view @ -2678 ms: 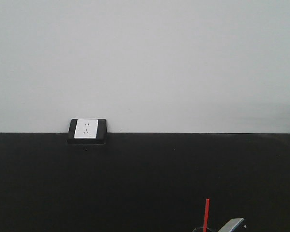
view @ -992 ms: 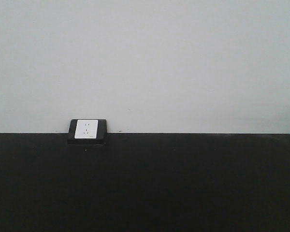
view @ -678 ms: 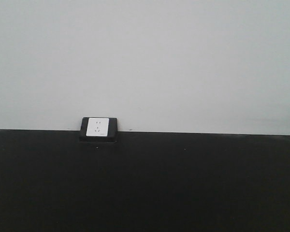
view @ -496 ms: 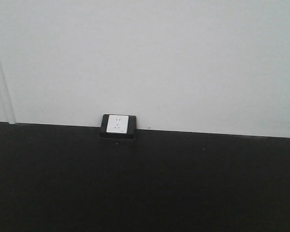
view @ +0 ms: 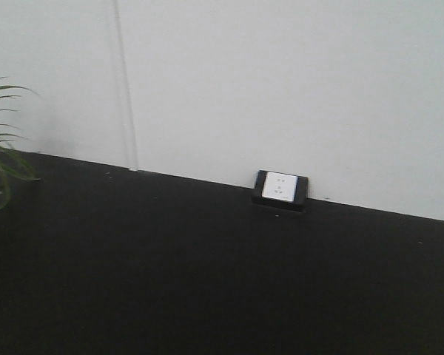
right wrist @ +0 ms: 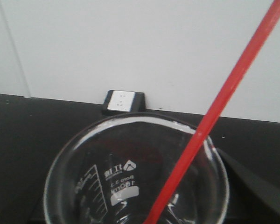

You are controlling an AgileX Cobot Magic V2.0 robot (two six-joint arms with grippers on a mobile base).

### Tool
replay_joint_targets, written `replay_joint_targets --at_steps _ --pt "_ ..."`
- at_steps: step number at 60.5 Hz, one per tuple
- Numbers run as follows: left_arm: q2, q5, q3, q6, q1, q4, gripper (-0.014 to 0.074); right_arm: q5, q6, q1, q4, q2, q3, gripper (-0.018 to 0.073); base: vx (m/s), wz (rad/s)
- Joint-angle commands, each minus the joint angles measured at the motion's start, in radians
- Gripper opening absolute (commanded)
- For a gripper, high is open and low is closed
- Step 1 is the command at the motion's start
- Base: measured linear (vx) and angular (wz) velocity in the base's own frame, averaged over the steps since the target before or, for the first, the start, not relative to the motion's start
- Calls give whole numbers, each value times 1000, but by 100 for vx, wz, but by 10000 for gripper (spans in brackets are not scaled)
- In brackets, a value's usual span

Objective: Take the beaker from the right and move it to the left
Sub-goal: 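Hold the beaker in the right gripper while the base turns away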

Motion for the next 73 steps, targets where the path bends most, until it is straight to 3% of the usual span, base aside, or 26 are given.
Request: replay_joint_targets --at_steps 1,73 --pt "-6 -76 19 -1 -6 0 -6 -63 -5 -1 -17 -1 -31 -3 -5 61" --pt "-6 -76 19 -1 -6 0 -6 -62 -5 -1 -17 -1 -31 -3 -7 73"
